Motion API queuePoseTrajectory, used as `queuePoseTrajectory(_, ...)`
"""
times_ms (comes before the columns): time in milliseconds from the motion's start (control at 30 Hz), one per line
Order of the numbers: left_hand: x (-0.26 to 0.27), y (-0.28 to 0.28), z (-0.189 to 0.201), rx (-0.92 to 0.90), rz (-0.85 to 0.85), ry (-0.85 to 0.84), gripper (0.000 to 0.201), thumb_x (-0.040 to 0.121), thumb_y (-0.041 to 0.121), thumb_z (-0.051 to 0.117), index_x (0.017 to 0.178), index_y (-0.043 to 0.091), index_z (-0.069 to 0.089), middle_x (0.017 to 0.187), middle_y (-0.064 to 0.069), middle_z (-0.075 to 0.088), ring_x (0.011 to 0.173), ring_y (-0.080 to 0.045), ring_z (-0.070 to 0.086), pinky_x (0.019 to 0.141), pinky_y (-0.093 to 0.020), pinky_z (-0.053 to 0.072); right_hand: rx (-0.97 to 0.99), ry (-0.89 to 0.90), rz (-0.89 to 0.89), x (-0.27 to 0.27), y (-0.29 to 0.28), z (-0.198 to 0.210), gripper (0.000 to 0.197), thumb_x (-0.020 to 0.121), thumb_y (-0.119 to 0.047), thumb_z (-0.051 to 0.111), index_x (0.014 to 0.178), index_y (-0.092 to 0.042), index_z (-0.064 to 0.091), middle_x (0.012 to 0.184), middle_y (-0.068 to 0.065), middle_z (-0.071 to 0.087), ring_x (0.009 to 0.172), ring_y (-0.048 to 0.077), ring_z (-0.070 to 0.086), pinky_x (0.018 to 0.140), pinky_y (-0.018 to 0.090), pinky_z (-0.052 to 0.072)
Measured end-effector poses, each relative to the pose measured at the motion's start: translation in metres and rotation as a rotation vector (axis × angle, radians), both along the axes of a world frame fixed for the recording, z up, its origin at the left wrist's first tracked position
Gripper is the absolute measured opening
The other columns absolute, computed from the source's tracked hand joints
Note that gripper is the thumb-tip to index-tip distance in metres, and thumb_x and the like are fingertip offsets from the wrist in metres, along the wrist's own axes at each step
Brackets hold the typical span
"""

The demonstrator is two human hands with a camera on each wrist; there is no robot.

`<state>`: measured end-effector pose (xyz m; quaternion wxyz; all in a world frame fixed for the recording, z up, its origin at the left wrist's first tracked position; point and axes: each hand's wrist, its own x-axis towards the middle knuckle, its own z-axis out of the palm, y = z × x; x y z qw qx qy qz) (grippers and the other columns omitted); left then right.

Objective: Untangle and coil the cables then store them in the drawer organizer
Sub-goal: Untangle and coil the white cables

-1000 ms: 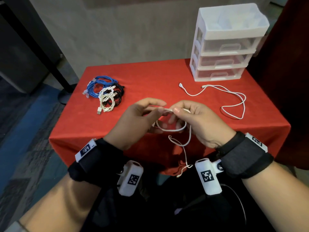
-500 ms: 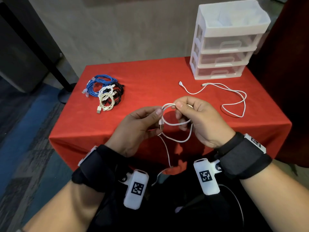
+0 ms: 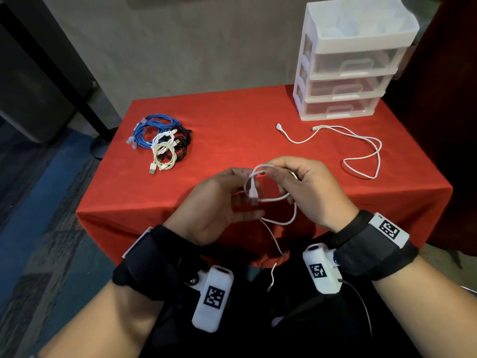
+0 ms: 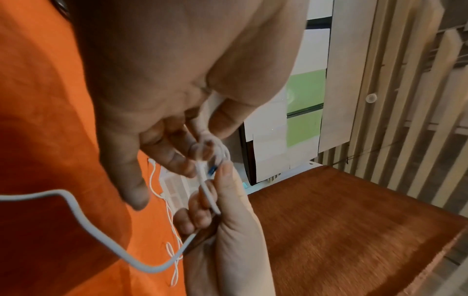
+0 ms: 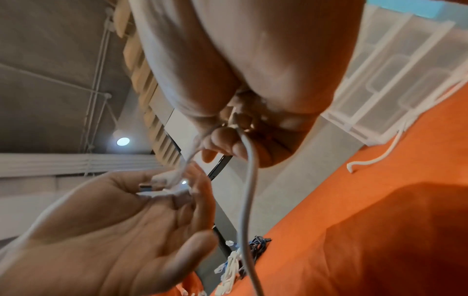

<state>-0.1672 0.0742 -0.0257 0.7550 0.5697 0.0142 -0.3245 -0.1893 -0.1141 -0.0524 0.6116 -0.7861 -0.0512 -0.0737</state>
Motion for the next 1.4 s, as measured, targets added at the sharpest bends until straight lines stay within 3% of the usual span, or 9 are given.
queuePoseTrajectory(200, -0.002, -0.005, 0.002, 0.084, -0.010, -0.083, 0.023, 0.099, 0.037, 0.059, 0.095, 0.015, 0.061, 0.075, -0.002, 0.052, 0.072, -0.016, 0.059, 0.094, -0.058, 0.053, -0.027, -0.076, 0.109, 0.000, 0.003, 0.007, 0.012, 0.096, -0.010, 0.068, 0.102, -0.007, 0.078, 0.084, -0.012, 0.075, 0.081, -0.007, 0.063, 0.079, 0.011, 0.044)
queuePoseTrajectory(467, -0.002, 0.005, 0.018, 0.054, -0.203, -0.157, 0.034, 0.102, 0.034, 0.048, 0.094, 0.007, 0.066, 0.066, 0.001, 0.047, 0.073, -0.011, 0.052, 0.100, -0.052, 0.051, -0.030, -0.183, 0.118, 0.006, -0.005, 0.013, 0.010, 0.092, -0.010, 0.073, 0.100, -0.007, 0.079, 0.090, -0.001, 0.076, 0.091, 0.015, 0.070, 0.087, 0.028, 0.051)
queuePoseTrajectory(700, -0.008, 0.001, 0.013, -0.053, -0.021, -0.163, 0.025, 0.089, 0.025, 0.057, 0.092, 0.002, 0.067, 0.077, -0.001, 0.068, 0.056, -0.007, 0.055, 0.071, -0.029, 0.054, -0.004, -0.159, 0.154, 0.005, -0.005, 0.016, 0.014, 0.098, -0.011, 0.065, 0.107, -0.014, 0.075, 0.103, -0.001, 0.077, 0.099, 0.003, 0.068, 0.092, 0.017, 0.047)
queuePoseTrajectory(867, -0.014, 0.000, 0.019, -0.017, -0.127, -0.085, 0.026, 0.101, 0.012, 0.040, 0.097, 0.000, 0.062, 0.077, -0.011, 0.066, 0.047, -0.011, 0.044, 0.085, -0.041, 0.057, -0.040, -0.138, 0.158, 0.004, -0.002, 0.008, 0.015, 0.096, -0.008, 0.067, 0.101, -0.017, 0.078, 0.093, -0.008, 0.077, 0.093, 0.001, 0.068, 0.088, 0.018, 0.049)
queuePoseTrajectory(1000, -0.014, 0.000, 0.016, 0.170, -0.135, -0.252, 0.033, 0.108, 0.026, 0.036, 0.092, 0.006, 0.058, 0.059, 0.002, 0.036, 0.048, -0.010, 0.031, 0.054, -0.020, 0.040, -0.089, -0.175, 0.194, 0.001, -0.002, 0.011, 0.015, 0.094, -0.010, 0.070, 0.104, -0.019, 0.077, 0.087, -0.007, 0.075, 0.090, 0.005, 0.069, 0.088, 0.020, 0.048)
queuePoseTrajectory(1100, -0.014, 0.005, 0.012, 0.214, -0.135, -0.349, 0.033, 0.109, 0.026, 0.036, 0.090, 0.007, 0.056, 0.056, 0.008, 0.030, 0.047, -0.006, 0.026, 0.056, -0.022, 0.029, -0.029, -0.082, 0.195, 0.001, -0.009, 0.019, 0.014, 0.099, -0.012, 0.064, 0.104, -0.008, 0.076, 0.086, -0.001, 0.076, 0.083, 0.003, 0.066, 0.082, 0.020, 0.046)
queuePoseTrajectory(1200, -0.016, 0.010, 0.012, 0.237, -0.130, -0.390, 0.032, 0.109, 0.025, 0.037, 0.090, 0.007, 0.055, 0.057, 0.006, 0.030, 0.047, -0.007, 0.027, 0.065, -0.034, 0.025, -0.112, -0.077, 0.135, 0.003, -0.017, 0.026, 0.018, 0.102, -0.017, 0.062, 0.094, -0.011, 0.077, 0.085, 0.011, 0.075, 0.076, 0.027, 0.064, 0.074, 0.040, 0.048)
queuePoseTrajectory(1300, -0.019, 0.008, 0.013, 0.229, -0.103, -0.415, 0.033, 0.110, 0.025, 0.036, 0.088, 0.008, 0.055, 0.057, 0.006, 0.031, 0.047, -0.008, 0.027, 0.064, -0.037, 0.024, -0.098, -0.090, 0.049, 0.006, -0.018, 0.030, 0.019, 0.102, -0.011, 0.060, 0.089, -0.007, 0.074, 0.062, -0.015, 0.066, 0.059, -0.003, 0.056, 0.062, 0.012, 0.041)
queuePoseTrajectory(1400, -0.016, 0.006, 0.012, 0.226, -0.069, -0.418, 0.034, 0.110, 0.026, 0.036, 0.088, 0.007, 0.054, 0.056, 0.006, 0.031, 0.047, -0.009, 0.027, 0.065, -0.034, 0.029, -0.011, -0.097, -0.004, 0.009, -0.018, 0.032, 0.019, 0.103, -0.008, 0.058, 0.088, -0.007, 0.070, 0.052, -0.023, 0.055, 0.050, -0.007, 0.051, 0.054, 0.005, 0.037)
